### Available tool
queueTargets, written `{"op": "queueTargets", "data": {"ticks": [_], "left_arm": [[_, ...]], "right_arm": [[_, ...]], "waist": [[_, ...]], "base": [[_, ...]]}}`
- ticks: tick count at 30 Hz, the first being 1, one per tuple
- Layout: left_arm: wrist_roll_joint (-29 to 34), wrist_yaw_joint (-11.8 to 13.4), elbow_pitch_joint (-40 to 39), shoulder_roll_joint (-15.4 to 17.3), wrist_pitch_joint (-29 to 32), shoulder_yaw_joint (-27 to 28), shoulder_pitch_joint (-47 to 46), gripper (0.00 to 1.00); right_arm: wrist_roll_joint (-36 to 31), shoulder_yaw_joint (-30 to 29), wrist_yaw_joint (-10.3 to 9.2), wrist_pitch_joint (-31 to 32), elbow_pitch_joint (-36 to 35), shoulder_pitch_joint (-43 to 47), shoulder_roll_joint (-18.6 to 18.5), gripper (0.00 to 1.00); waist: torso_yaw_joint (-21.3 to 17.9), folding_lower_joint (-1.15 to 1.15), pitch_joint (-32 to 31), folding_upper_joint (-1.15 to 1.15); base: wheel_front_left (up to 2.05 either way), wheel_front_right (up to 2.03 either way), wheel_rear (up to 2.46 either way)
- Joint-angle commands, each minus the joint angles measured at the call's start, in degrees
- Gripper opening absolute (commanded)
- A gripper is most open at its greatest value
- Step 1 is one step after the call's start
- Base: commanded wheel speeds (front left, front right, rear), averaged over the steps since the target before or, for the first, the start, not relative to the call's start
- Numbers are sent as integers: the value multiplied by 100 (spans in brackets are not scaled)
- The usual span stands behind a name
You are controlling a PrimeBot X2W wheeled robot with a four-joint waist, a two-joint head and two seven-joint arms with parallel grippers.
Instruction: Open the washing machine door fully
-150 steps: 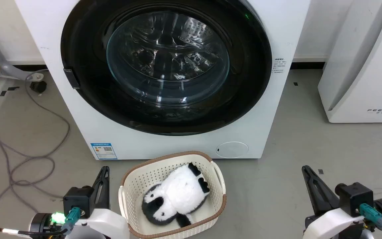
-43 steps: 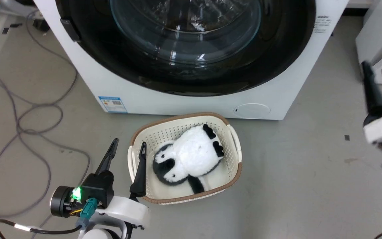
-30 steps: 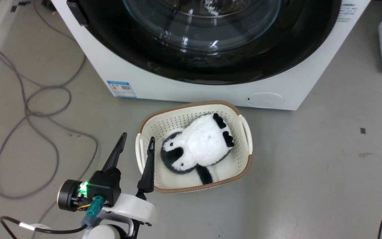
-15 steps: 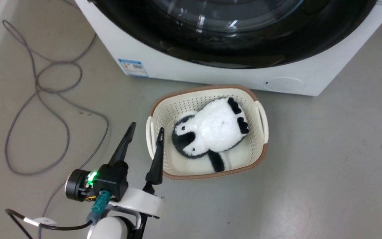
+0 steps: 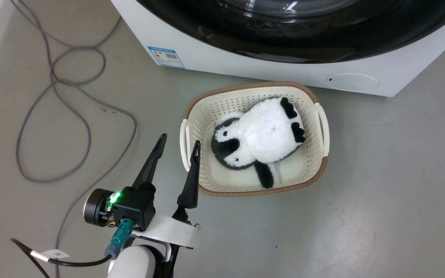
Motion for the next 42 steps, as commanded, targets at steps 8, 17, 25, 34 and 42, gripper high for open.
{"op": "queueTargets", "data": {"ticks": [8,17,25,34,42], "left_arm": [[-56,44,16,8,-129,-122,-192,100],[-93,64,37,8,-180,-178,-224,100],[-122,54,96,8,-180,-120,-133,100],[-94,-8,194,8,-180,-38,3,100],[3,-95,301,8,-180,164,304,100]], "right_arm": [[113,-349,-3,732,305,-536,27,0],[-137,-635,-3,1521,272,-496,136,0],[-364,-808,-3,1820,-157,97,332,0],[-407,-1045,-3,2054,-554,987,575,0],[52,-740,-3,2186,-1018,2023,821,0]], "waist": [[93,-1,154,0],[151,-1,158,0],[112,-1,-124,0],[70,-1,-670,0],[69,-1,-1360,0]], "base": [[0,0,0],[0,0,0],[0,0,0],[0,0,0],[0,0,0]]}}
